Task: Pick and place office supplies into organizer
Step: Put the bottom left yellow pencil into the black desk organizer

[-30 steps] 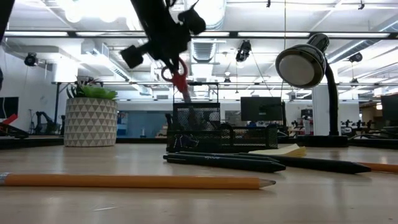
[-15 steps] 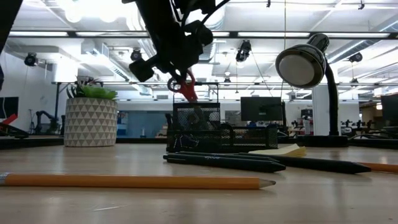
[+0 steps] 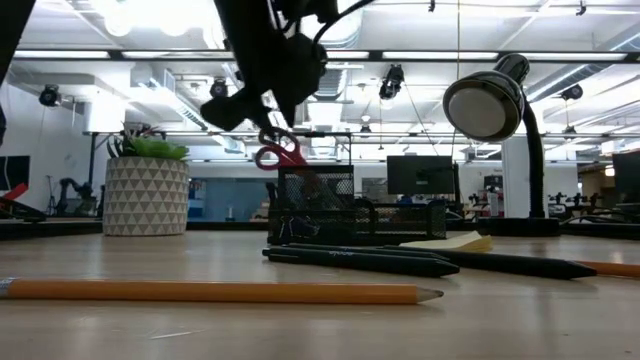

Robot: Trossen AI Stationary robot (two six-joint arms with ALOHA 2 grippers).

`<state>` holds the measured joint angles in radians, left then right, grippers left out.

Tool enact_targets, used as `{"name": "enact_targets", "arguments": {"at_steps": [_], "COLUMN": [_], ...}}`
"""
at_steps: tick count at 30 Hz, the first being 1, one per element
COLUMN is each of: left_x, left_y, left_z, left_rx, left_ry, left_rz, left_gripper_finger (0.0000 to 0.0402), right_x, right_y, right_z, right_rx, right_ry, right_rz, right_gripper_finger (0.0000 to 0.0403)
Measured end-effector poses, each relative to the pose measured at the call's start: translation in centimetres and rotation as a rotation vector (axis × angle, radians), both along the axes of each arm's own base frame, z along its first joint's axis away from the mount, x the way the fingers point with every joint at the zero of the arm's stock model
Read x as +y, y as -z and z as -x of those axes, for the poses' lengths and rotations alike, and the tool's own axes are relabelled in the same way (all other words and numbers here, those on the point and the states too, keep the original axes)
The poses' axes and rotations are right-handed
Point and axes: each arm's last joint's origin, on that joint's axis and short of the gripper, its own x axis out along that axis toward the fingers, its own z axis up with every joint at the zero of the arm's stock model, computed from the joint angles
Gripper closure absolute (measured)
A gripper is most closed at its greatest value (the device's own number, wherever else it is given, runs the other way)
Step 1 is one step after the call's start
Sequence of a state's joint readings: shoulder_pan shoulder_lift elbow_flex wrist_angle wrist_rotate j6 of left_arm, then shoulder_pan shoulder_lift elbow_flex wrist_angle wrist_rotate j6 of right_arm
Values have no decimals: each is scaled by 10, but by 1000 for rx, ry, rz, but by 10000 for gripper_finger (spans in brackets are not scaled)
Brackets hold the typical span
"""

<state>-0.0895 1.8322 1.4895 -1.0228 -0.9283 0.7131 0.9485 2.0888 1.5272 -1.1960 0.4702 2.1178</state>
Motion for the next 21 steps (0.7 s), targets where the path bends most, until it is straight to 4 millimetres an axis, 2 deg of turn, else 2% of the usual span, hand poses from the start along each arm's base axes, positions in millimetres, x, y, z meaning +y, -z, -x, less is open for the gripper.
{"name": "enact_targets", "arguments": {"at_steps": [4,7,9,12,16,19,21], "left_x": [-3,-11,-20,-37,-64,-81,-92], "left_y": [-6,-24,-39,-60,-81,-84,-78], "left_z": [13,23,31,44,60,67,67], "left_rx": [11,-74,-158,-265,-313,-321,-296], "left_ry": [-47,-68,-77,-75,-73,-171,-247], "left_rz": [-14,8,94,345,795,1086,1188], "left_gripper_finger": [230,229,228,228,228,228,228], "right_x": [0,0,-1,-1,-1,-1,-1], "right_y": [0,0,1,1,1,1,1], "right_z": [0,0,1,1,1,1,1], "right_rx": [1,3,4,5,5,4,-3], "right_ry": [0,0,0,0,0,0,-2], "right_rz": [1,4,7,7,7,8,13], "right_gripper_finger": [271,271,271,271,271,271,271]}}
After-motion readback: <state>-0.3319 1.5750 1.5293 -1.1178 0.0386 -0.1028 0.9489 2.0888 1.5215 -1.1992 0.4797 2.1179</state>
